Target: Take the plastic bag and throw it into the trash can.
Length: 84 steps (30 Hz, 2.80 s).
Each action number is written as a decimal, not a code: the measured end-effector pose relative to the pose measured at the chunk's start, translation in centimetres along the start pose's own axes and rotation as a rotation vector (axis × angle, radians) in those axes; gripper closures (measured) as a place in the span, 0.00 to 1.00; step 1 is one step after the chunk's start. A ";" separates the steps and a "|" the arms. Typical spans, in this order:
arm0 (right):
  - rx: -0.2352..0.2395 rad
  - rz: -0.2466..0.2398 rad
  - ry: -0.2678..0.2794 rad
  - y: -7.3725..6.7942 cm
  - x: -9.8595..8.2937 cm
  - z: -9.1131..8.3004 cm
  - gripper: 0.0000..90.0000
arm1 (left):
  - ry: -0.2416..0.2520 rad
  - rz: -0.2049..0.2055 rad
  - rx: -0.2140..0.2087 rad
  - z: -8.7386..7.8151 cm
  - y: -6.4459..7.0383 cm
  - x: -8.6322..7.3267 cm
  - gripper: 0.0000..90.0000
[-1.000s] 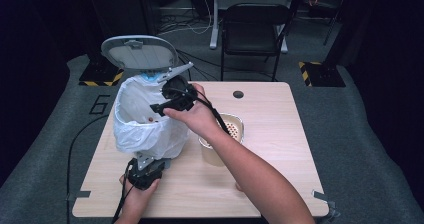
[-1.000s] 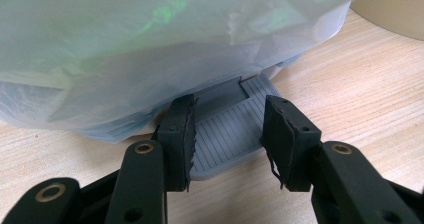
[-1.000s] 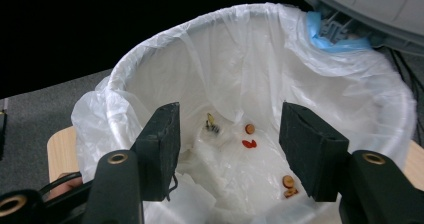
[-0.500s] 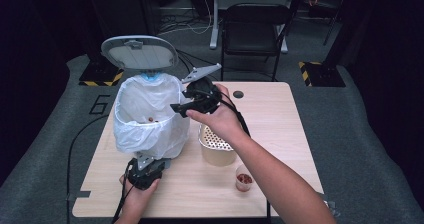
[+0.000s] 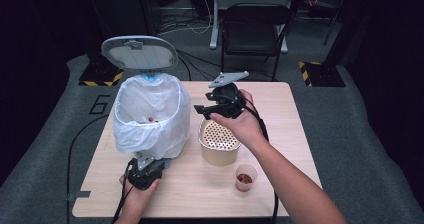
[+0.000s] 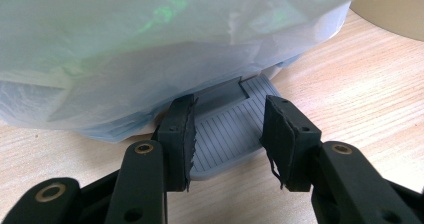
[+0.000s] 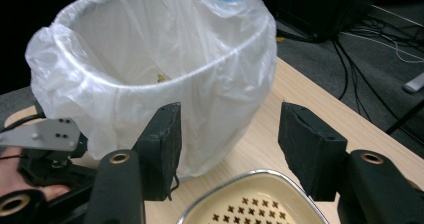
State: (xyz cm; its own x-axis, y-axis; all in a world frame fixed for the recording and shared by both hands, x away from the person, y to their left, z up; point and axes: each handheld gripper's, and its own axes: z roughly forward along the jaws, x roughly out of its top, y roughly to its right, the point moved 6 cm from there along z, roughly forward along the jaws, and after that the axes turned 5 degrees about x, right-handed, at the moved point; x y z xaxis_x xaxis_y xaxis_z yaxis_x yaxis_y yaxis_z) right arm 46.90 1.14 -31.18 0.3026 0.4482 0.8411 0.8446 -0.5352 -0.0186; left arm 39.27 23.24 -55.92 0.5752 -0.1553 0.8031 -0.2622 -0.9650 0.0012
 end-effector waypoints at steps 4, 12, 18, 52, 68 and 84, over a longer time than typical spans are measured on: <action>-0.026 0.003 -0.004 0.7 -1.3 -0.8 0.48 | 0.004 0.002 -0.002 0.0 0.0 0.0 0.62; -0.058 0.032 -0.008 1.9 -3.4 -1.4 0.48 | 0.008 0.002 -0.003 0.0 0.0 0.0 0.62; -0.097 0.073 -0.028 3.5 -6.0 -1.6 0.49 | 0.009 0.002 -0.004 0.0 0.0 0.0 0.63; -0.158 0.258 -0.113 9.5 -15.3 1.9 0.78 | 0.013 0.005 -0.004 0.0 0.0 0.0 0.62; -0.136 0.216 -0.149 8.8 -15.0 2.1 0.82 | 0.015 0.003 -0.003 0.0 0.0 0.0 0.62; -0.106 0.196 -0.152 7.5 -15.5 1.3 0.81 | 0.008 0.007 -0.003 0.0 0.0 0.0 0.62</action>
State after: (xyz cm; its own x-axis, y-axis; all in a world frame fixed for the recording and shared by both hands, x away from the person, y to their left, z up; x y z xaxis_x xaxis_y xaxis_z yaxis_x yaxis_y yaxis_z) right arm 49.12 -8.92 -45.10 0.5254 0.4265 0.7362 0.7149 -0.6906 -0.1101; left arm 39.24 23.26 -55.94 0.5669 -0.1601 0.8081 -0.2684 -0.9633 -0.0025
